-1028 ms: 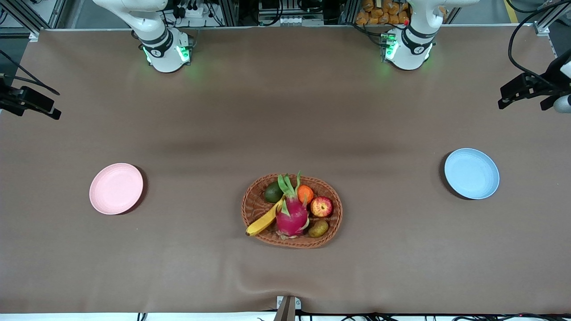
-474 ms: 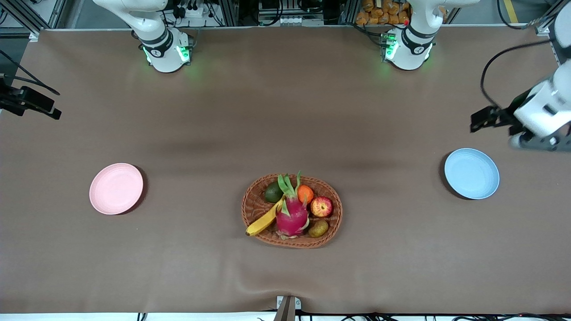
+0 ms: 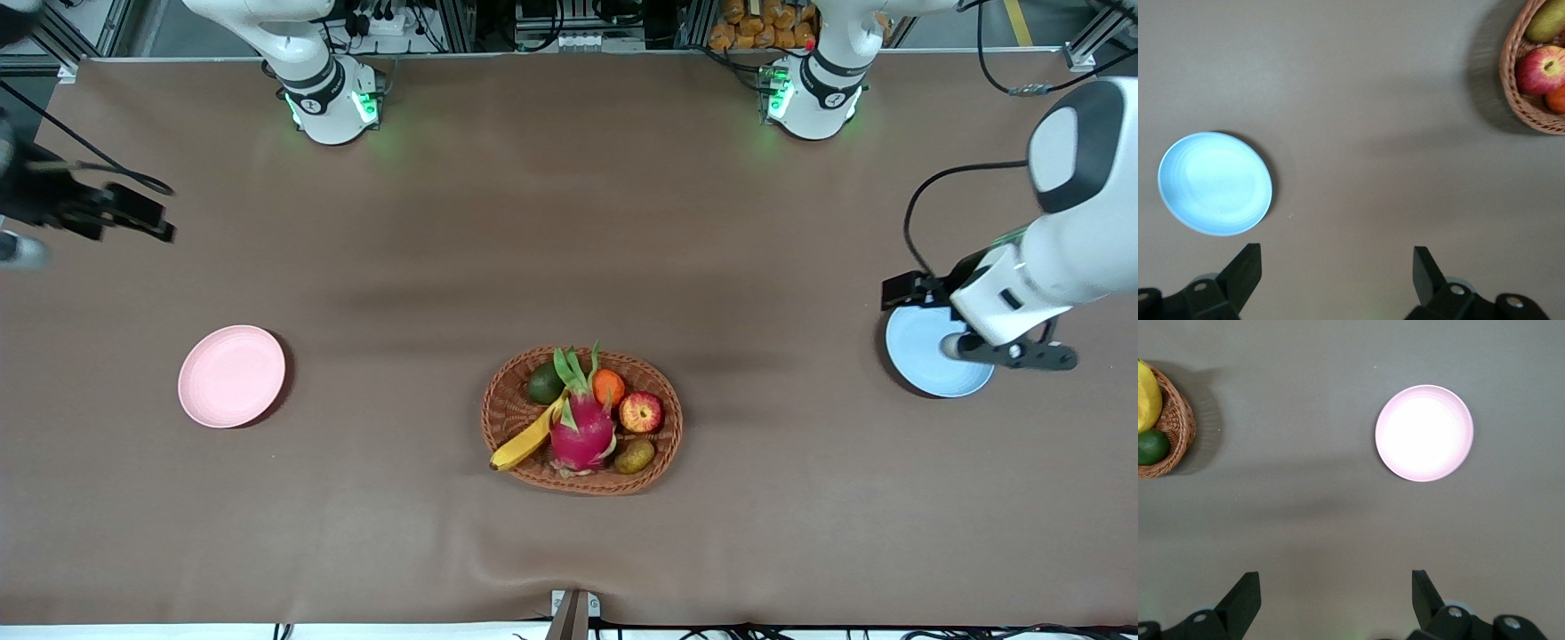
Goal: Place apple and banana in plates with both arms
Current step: 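Move the left gripper to the red apple while the right gripper reaches the banana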
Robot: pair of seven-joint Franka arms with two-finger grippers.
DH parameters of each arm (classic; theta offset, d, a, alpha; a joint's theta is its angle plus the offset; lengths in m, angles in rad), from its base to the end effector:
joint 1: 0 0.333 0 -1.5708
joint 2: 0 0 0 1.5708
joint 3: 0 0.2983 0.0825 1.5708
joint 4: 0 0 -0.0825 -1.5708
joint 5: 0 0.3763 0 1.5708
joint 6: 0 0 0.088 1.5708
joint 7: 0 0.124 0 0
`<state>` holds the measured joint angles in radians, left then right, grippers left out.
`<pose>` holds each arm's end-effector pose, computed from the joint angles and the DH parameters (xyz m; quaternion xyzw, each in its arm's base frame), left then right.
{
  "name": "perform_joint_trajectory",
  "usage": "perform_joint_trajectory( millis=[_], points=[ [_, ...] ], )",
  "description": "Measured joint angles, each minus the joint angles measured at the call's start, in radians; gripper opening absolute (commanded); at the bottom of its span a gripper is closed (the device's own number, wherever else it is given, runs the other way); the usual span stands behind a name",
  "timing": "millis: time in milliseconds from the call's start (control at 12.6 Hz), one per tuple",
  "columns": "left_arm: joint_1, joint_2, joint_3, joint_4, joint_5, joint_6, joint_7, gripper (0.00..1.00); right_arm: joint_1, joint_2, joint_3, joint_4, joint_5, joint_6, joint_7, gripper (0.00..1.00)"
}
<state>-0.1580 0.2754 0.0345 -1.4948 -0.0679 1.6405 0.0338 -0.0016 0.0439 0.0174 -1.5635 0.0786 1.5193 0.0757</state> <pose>0.6110 -0.0860 0.4699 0.9947 -0.0742 -0.0659 0.0260 0.5511 0.0186 0.5652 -0.9978 0.0296 0.0458 0.0376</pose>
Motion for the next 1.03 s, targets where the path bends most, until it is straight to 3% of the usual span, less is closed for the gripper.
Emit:
perform_joint_trajectory(
  millis=[474,712,1028],
  points=[
    [-0.12,0.151,-0.009,0.032,-0.004,0.204,-0.004,1.0,0.078,0.217,0.002,-0.001,0.011,0.261,0.179,1.0],
    [-0.127,0.2,-0.059,0.035,-0.015,0.304,-0.004,1.0,0.117,0.274,0.002,0.016,0.015,0.318,0.29,1.0],
    [-0.139,0.27,-0.138,0.038,-0.016,0.454,-0.004,1.0,0.17,0.386,0.003,0.142,0.018,0.332,0.457,1.0]
  ],
)
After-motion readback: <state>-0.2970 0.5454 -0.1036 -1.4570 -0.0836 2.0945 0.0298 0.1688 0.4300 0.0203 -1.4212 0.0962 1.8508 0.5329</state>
